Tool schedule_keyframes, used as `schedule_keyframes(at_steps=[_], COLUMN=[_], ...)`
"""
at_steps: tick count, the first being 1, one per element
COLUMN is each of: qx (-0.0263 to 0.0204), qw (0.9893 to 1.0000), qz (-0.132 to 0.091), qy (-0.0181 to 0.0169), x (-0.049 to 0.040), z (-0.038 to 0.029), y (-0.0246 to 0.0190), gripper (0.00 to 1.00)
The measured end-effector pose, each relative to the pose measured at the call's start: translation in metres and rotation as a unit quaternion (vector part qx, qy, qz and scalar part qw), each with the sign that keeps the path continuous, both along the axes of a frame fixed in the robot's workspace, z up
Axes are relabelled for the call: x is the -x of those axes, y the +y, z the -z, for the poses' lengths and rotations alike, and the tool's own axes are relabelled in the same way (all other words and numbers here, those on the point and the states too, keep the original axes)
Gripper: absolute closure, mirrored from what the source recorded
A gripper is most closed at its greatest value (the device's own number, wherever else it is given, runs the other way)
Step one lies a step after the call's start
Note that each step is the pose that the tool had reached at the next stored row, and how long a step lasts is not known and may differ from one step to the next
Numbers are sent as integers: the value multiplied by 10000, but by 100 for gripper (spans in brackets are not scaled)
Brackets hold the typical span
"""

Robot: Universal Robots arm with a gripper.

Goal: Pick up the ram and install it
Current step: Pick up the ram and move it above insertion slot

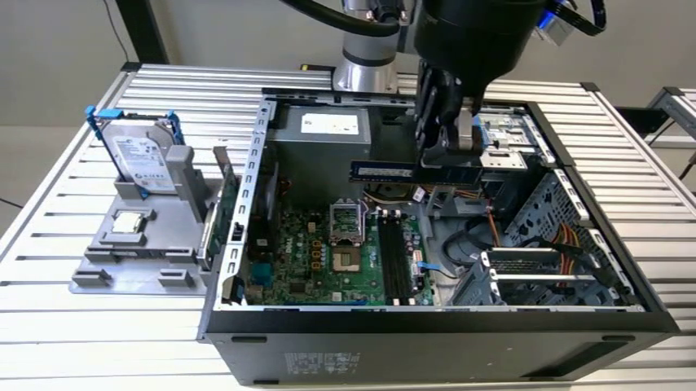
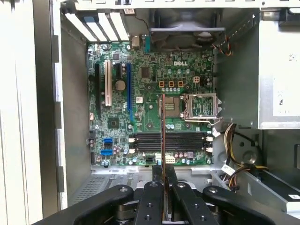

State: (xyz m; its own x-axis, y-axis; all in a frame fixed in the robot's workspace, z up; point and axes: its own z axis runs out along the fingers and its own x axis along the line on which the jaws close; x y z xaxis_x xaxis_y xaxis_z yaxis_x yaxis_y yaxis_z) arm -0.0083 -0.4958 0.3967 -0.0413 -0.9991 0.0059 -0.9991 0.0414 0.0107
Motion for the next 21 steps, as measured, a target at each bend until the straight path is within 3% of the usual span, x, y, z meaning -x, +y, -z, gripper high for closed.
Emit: schedule_keyframes(at_steps=[21], qx=[0], qw=[10000], qz=[0], qy=[0], x=[-317], z=[0], y=[0], gripper=[100])
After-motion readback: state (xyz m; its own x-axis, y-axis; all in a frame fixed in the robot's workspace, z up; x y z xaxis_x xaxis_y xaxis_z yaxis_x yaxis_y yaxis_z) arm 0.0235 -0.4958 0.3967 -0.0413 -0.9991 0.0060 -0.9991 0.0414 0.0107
